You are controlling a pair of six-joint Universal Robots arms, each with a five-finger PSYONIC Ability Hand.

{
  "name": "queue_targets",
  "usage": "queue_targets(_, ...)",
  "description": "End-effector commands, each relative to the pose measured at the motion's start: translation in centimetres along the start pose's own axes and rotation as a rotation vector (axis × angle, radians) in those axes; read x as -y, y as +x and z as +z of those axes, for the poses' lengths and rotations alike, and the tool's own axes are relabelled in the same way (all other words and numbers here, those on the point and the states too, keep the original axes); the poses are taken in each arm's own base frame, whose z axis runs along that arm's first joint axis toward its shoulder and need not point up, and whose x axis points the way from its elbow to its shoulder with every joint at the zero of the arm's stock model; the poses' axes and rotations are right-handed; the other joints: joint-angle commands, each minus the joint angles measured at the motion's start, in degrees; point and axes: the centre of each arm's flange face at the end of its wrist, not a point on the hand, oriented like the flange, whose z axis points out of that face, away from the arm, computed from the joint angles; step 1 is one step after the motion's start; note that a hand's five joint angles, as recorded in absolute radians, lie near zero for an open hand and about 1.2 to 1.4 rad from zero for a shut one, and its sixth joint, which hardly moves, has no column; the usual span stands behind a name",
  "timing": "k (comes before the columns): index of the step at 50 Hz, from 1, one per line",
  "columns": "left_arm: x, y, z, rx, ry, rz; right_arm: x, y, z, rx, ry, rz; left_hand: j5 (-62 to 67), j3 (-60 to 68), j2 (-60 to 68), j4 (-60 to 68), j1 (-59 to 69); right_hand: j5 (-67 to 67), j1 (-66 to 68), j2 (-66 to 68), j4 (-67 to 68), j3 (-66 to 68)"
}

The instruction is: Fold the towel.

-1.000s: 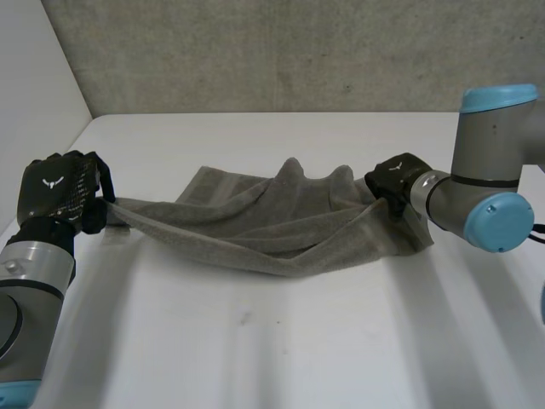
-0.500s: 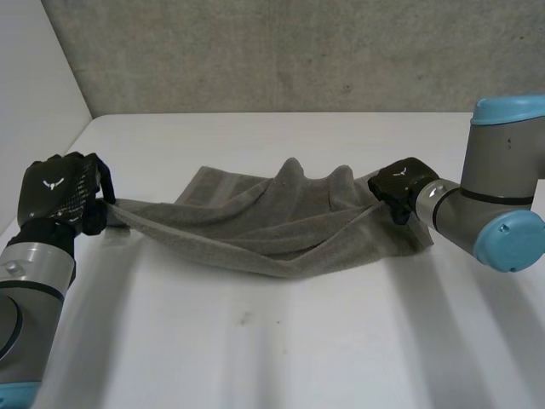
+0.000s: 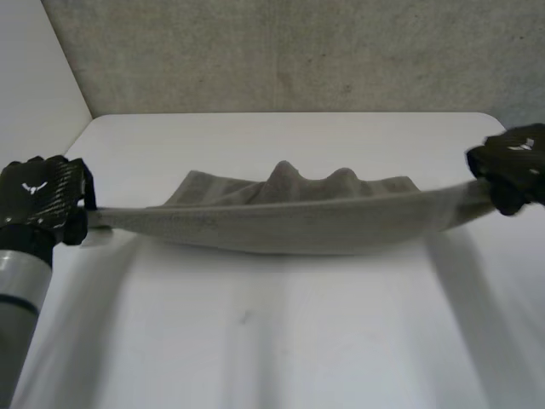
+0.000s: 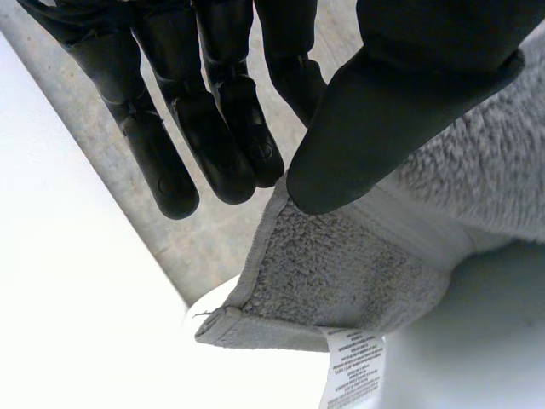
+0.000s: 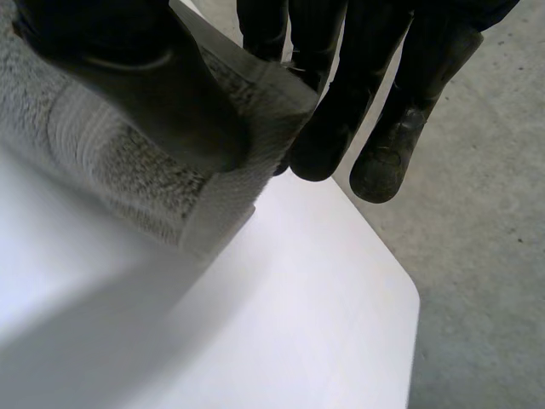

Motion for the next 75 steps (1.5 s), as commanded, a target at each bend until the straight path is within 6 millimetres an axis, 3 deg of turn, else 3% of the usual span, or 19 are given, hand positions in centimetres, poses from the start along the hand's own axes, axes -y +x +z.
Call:
queue_targets(1, 1.1, -0.3, -3.9, -0.01, -0.028, 0.161, -1.2, 1.5, -4.5, 0.013, -0.026, -0.02, 10.82, 10.29, 10.23, 10.22, 10.99, 3.27, 3.75, 3.66, 3.29, 3.56)
queue_targets(8, 2.9, -0.7, -6.4, -0.008, -0.014, 0.206, -1.1, 4.7, -6.5, -0.016, -0.055, 0.009, 10.82, 10.29, 10.23, 10.22, 10.99, 3.27, 3.75, 3.66, 3.29, 3.56)
queue_targets(14, 3.0, -0.5, -6.3, -0.042, -0.05, 0.207, -1.5, 4.8, -6.1, 0.038, -0.045, 0.02, 10.82, 10.29, 10.23, 10.22, 10.99, 3.27, 3.75, 3.66, 3.29, 3.56)
queue_targets(16, 2.4, -0.2, -5.9, -0.072, -0.075, 0.206, -2.6, 4.6, -5.1, 0.086, -0.061, 0.039, 10.82, 10.29, 10.23, 10.22, 10.99, 3.27, 3.75, 3.66, 3.29, 3.56)
queue_targets(22, 0.6, 1.4, -2.4, -0.192, -0.115, 0.195, -4.8, 4.3, -2.4, 0.179, -0.115, 0.1, 10.82, 10.29, 10.23, 10.22, 10.99, 3.27, 3.75, 3.66, 3.29, 3.56)
queue_targets(24, -0.1, 1.7, -1.2, -0.208, -0.127, 0.193, -5.6, 3.4, -0.2, 0.256, -0.139, 0.113, 10.82, 10.29, 10.23, 10.22, 10.99, 3.27, 3.75, 3.66, 3.29, 3.56)
queue_targets(26, -1.6, 2.6, 1.5, -0.233, -0.156, 0.19, -5.9, 2.7, 1.0, 0.293, -0.161, 0.116, 10.82, 10.29, 10.23, 10.22, 10.99, 3.27, 3.75, 3.66, 3.29, 3.56)
queue_targets(27, -1.6, 2.6, 1.5, -0.233, -0.156, 0.19, -6.1, 2.1, 2.1, 0.314, -0.182, 0.106, 10.82, 10.29, 10.23, 10.22, 10.99, 3.27, 3.75, 3.66, 3.29, 3.56)
queue_targets(29, -3.0, 4.0, 3.8, -0.266, -0.188, 0.195, -6.2, 1.7, 3.2, 0.32, -0.205, 0.094, 10.82, 10.29, 10.23, 10.22, 10.99, 3.27, 3.75, 3.66, 3.29, 3.56)
queue_targets(30, -3.0, 4.0, 3.9, -0.266, -0.188, 0.195, -6.2, 1.7, 3.2, 0.32, -0.205, 0.094, 10.82, 10.29, 10.23, 10.22, 10.99, 3.27, 3.75, 3.66, 3.29, 3.56)
queue_targets(32, -4.1, 5.2, 6.2, -0.284, -0.201, 0.2, -6.4, 1.3, 5.1, 0.312, -0.222, 0.093, 10.82, 10.29, 10.23, 10.22, 10.99, 3.27, 3.75, 3.66, 3.29, 3.56)
queue_targets(33, -4.1, 5.2, 6.2, -0.284, -0.201, 0.2, -6.4, 1.3, 5.2, 0.311, -0.223, 0.093, 10.82, 10.29, 10.23, 10.22, 10.99, 3.27, 3.75, 3.66, 3.29, 3.56)
queue_targets(35, -4.6, 5.4, 7.4, -0.273, -0.205, 0.202, -6.8, 1.7, 7.5, 0.269, -0.197, 0.124, 10.82, 10.29, 10.23, 10.22, 10.99, 3.27, 3.75, 3.66, 3.29, 3.56)
queue_targets(38, -5.5, 5.7, 9.7, -0.256, -0.208, 0.205, -6.9, 2.0, 8.6, 0.244, -0.172, 0.143, 10.82, 10.29, 10.23, 10.22, 10.99, 3.27, 3.75, 3.66, 3.29, 3.56)
queue_targets(40, -5.9, 6.1, 11.4, -0.251, -0.194, 0.205, -6.9, 2.0, 10.6, 0.194, -0.132, 0.156, 10.82, 10.29, 10.23, 10.22, 10.99, 3.27, 3.75, 3.66, 3.29, 3.56)
queue_targets(51, -6.7, 7.0, 15.2, -0.237, -0.143, 0.204, -7.3, 1.7, 14.8, 0.027, -0.117, 0.099, 10.82, 10.29, 10.23, 10.22, 10.99, 3.27, 3.75, 3.66, 3.29, 3.56)
queue_targets(58, -7.7, 7.6, 16.9, -0.238, -0.128, 0.205, -7.6, 0.7, 15.6, 0.023, -0.111, 0.087, 10.82, 10.29, 10.23, 10.22, 10.99, 3.27, 3.75, 3.66, 3.29, 3.56)
queue_targets(74, -9.1, 8.2, 17.9, -0.243, -0.133, 0.201, -8.3, 0.1, 16.3, -0.045, -0.144, 0.069, 10.82, 10.29, 10.23, 10.22, 10.99, 3.27, 3.75, 3.66, 3.29, 3.56)
queue_targets(75, -9.1, 8.2, 17.9, -0.243, -0.134, 0.201, -8.2, -0.2, 16.3, -0.043, -0.145, 0.068, -15.13, -15.67, -15.73, -15.74, -14.96, -22.98, -22.5, -22.6, -22.96, -22.69)
